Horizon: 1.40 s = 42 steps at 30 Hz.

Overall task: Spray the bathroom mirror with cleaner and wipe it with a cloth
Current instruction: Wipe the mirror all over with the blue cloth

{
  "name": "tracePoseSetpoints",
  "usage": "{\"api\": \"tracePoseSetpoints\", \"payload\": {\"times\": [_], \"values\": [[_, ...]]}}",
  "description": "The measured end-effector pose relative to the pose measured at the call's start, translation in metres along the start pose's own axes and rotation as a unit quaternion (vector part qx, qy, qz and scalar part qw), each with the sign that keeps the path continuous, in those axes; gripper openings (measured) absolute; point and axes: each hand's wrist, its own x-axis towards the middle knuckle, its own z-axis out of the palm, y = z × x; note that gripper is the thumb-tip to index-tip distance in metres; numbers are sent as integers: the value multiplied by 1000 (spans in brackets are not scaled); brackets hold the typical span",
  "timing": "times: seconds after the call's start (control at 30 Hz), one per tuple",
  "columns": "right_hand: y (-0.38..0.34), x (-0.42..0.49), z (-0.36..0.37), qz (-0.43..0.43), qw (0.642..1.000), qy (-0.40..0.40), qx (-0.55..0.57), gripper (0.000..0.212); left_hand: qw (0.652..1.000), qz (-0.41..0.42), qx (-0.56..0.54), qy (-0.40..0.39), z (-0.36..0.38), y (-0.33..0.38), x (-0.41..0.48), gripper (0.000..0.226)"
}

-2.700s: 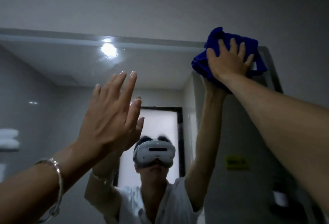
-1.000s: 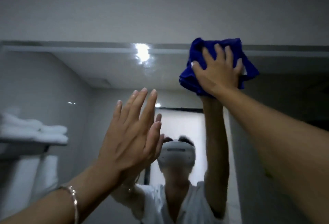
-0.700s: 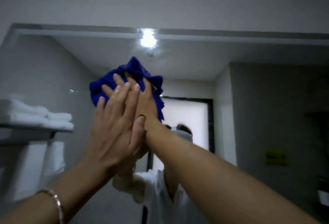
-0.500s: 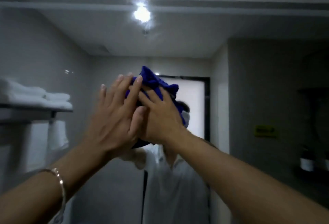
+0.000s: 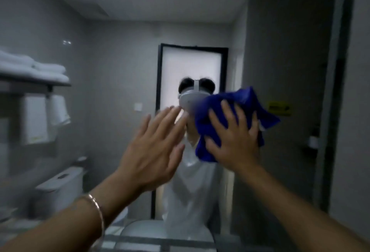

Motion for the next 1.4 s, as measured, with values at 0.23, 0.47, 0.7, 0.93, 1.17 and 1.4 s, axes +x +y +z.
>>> {"api": "tracePoseSetpoints", "payload": {"times": [0.23, 0.47, 0.7, 0.93, 1.17, 1.4], "values": [[49, -34, -13, -218, 971, -102, 0, 65, 993, 75, 40, -79, 35, 94, 23, 58], [133, 77, -62, -53, 995, -59, -55, 71, 994, -28, 61, -86, 11, 111, 154, 62], [146, -26, -24, 5, 1000, -15, -5, 68, 994, 85, 52, -46, 77, 147, 100, 67], [143, -201, -2, -2, 991, -116, 67, 52, 983, 138, 38, -113, 150, 204, -28, 64], [151, -179, 1, -2, 995, -92, 46, 47, 997, 32, -10, -74, 144, 241, -5, 67], [198, -18, -39, 80, 995, 2, 64, 60, 997, -35, -52, 51, 74, 229, 173, 58]]}}
